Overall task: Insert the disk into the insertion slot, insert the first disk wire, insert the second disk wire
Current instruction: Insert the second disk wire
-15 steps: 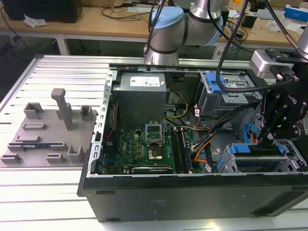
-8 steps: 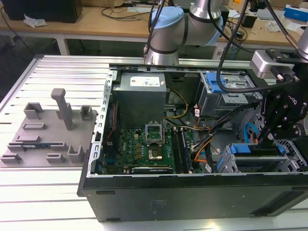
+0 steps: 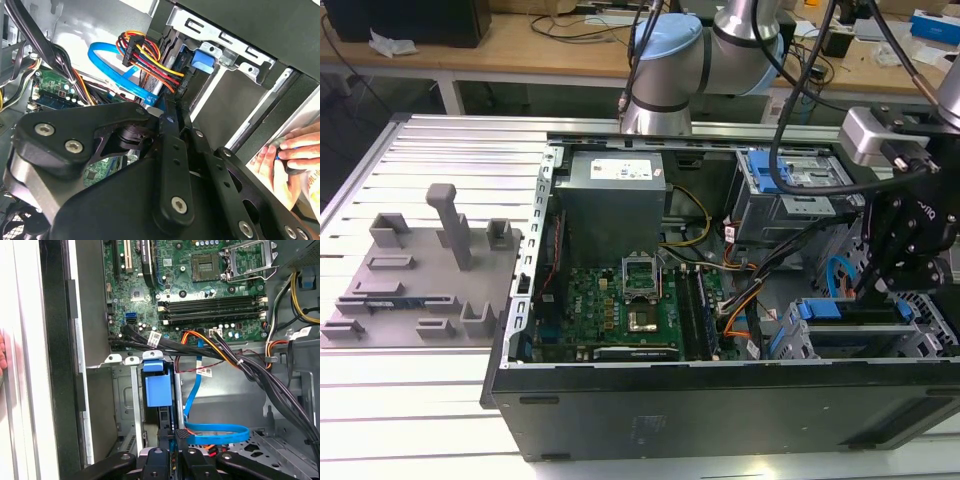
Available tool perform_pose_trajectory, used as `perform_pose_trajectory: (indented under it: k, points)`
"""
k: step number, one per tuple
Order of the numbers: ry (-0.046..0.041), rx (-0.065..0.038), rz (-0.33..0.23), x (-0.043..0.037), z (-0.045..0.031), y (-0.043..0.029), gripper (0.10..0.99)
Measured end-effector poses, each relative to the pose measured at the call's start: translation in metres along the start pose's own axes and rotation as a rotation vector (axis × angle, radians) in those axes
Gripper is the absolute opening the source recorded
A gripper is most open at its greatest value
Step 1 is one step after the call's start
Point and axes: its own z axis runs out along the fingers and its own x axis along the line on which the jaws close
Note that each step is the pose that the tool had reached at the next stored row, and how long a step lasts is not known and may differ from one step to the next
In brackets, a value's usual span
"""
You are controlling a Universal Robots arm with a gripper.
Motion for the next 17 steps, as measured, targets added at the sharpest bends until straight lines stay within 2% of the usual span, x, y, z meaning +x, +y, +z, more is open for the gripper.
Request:
perform_pose_trajectory:
  k: [17]
  points:
    - [-0.0001, 0.000, -0.001, 0.0014, 0.0053, -0.0002, 0.165]
